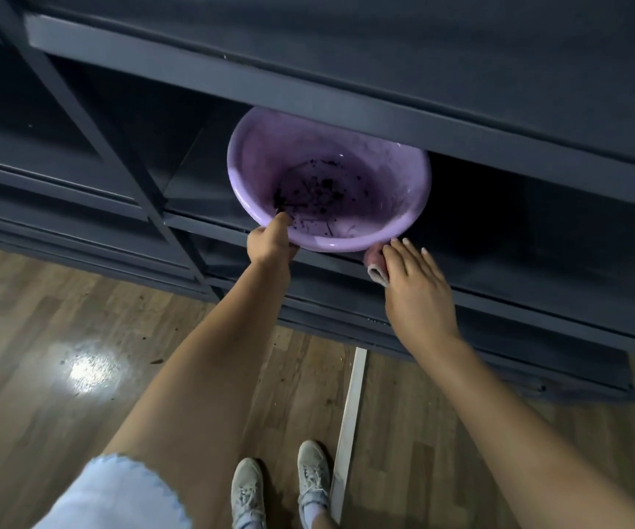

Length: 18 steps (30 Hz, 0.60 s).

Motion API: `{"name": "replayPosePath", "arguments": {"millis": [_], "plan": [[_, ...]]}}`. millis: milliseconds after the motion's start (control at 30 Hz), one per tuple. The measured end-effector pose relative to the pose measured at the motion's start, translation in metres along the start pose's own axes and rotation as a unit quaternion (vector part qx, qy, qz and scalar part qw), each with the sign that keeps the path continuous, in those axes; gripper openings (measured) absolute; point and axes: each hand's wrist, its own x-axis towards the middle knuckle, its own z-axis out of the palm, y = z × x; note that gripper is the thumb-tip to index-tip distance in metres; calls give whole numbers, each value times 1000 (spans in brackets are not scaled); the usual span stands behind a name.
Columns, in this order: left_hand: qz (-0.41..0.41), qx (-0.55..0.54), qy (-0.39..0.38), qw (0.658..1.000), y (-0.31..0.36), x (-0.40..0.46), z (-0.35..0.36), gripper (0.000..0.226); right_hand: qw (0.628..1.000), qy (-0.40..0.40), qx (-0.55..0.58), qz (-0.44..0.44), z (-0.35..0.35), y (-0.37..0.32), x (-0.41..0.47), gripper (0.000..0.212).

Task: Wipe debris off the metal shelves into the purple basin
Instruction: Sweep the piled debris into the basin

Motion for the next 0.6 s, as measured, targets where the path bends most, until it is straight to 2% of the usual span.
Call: {"name": "replayPosePath", "arguments": {"millis": [167,267,367,500,600], "plan": [[5,6,-2,1000,8,-8,-51,9,999,24,26,-19,-9,-21,-16,34],[14,35,19,999,11,-8,-95,6,998,31,43,-18,-10,-31,-36,41],[24,64,38,997,13,-2,-151,8,999,11,50,-19,-4,-40,-60,43],[-6,69,25,997,3,3,-221,9,998,-7,58,-12,5,-54,-69,43],[-29,86,44,995,-14,3,-266,7,998,-24,57,-14,15,-67,-65,40]]}}
